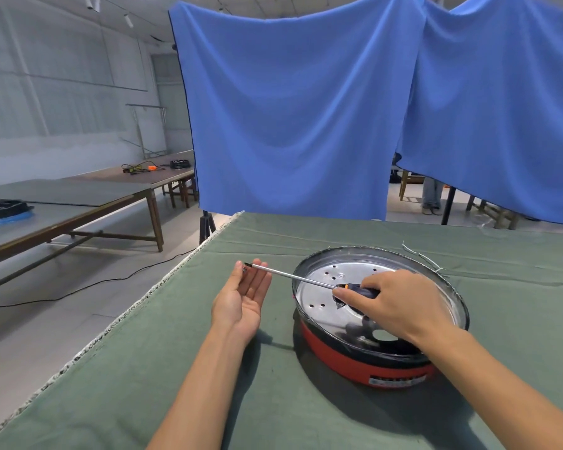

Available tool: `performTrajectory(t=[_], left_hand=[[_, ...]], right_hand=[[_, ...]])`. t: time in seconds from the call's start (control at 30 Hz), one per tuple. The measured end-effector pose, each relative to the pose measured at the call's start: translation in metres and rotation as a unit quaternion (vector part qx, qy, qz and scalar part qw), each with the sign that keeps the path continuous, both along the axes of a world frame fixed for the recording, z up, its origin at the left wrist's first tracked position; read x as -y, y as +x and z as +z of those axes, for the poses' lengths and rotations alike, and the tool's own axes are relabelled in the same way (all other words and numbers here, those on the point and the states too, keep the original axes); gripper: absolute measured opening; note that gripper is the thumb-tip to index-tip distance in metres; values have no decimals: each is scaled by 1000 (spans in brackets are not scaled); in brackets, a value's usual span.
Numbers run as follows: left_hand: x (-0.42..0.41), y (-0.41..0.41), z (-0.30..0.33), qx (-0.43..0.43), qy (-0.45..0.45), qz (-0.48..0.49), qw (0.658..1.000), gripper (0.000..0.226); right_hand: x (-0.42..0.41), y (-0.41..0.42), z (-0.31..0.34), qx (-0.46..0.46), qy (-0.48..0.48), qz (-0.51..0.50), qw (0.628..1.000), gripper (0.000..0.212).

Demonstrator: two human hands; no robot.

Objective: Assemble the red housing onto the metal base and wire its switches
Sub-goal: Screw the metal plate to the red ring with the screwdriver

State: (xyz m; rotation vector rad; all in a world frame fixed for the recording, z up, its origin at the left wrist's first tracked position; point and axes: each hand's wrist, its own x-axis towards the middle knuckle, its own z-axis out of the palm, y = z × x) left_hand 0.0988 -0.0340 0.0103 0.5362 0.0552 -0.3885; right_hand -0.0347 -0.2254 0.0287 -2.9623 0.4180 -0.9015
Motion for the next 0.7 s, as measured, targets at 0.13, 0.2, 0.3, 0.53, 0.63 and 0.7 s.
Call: performTrajectory(t=[0.13,0.2,0.3,0.53,0.63,0.7], left_hand=[[0,1,-1,-7,13,9,1000,21],[0,2,-2,-9,21,14,1000,21],[0,2,-2,-9,23,18,1000,20],[0,2,-3,8,44,29,999,19],[1,2,-6,29,85,56,994,19],[2,2,-9,48,131,83,987,19]], right_hand=[[1,0,-1,-8,-18,-7,1000,80],[0,0,-1,-9,-21,-8,1000,78],[0,-1,0,-18,-22,-11,1000,77],[-1,-3,0,-26,-21,-12,999,75],[-2,-4,1,-31,-25,-19,999,74],[-3,-5,2,-34,-28,-22,999,73]])
